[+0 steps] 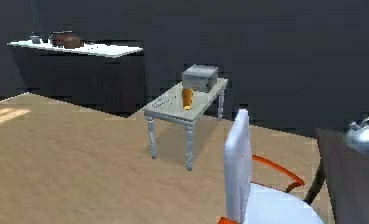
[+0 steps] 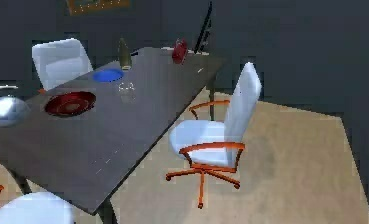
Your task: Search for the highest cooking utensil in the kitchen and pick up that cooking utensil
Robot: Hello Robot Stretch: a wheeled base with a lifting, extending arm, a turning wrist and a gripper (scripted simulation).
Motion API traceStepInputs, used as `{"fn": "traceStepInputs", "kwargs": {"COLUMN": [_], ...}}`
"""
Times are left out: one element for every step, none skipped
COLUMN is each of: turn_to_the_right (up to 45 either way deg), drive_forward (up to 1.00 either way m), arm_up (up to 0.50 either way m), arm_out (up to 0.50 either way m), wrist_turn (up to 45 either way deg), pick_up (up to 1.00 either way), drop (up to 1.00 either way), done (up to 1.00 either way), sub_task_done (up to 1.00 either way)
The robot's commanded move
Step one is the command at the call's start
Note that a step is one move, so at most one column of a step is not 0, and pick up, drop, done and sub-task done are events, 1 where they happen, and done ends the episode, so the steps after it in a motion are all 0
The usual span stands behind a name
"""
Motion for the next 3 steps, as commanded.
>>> {"fn": "traceStepInputs", "kwargs": {"turn_to_the_right": [-45.0,-18.0,0.0], "drive_forward": [0.00,0.00,0.60], "arm_up": [0.00,0.00,0.00], "arm_out": [0.00,0.00,0.00], "wrist_turn": [0.0,0.0,0.0], "pick_up": [0.00,0.00,0.00], "drop": [0.00,0.00,0.00], "done": [0.00,0.00,0.00], "sub_task_done": [0.00,0.00,0.00]}}
